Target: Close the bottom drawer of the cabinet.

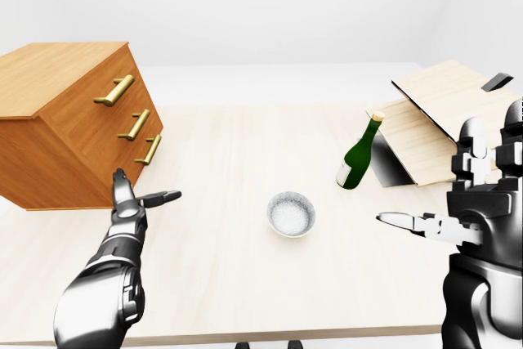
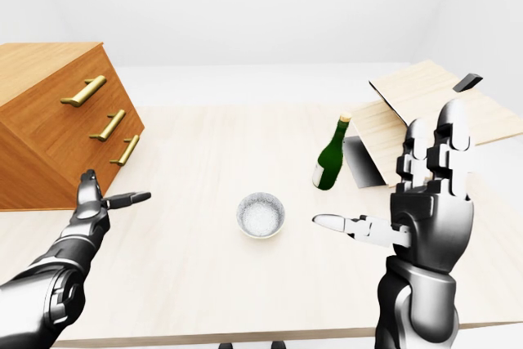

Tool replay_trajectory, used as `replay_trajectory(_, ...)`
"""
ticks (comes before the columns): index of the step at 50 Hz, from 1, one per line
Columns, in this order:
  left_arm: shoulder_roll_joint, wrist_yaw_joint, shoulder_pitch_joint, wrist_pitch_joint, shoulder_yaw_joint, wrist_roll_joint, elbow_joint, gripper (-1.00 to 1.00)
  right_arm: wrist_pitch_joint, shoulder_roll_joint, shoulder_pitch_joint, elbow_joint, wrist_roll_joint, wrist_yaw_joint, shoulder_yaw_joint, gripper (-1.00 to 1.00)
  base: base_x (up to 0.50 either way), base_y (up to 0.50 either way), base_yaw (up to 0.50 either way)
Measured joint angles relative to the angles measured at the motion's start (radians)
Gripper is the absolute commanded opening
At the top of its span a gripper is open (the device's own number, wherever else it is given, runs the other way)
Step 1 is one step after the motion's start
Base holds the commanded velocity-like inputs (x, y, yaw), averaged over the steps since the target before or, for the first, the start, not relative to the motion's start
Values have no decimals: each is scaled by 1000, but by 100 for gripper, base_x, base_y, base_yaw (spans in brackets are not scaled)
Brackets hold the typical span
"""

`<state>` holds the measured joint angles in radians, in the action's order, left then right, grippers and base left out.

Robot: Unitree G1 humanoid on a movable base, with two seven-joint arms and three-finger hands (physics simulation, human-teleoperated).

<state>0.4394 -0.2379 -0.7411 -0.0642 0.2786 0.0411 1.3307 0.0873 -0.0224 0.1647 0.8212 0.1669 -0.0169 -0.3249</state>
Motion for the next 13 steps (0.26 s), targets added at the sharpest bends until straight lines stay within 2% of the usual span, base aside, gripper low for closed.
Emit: replay_trajectory(13,-3,0,6,-7,10,36,-2,100,0,1,1,-2,-4,0,7,100,0,0,0)
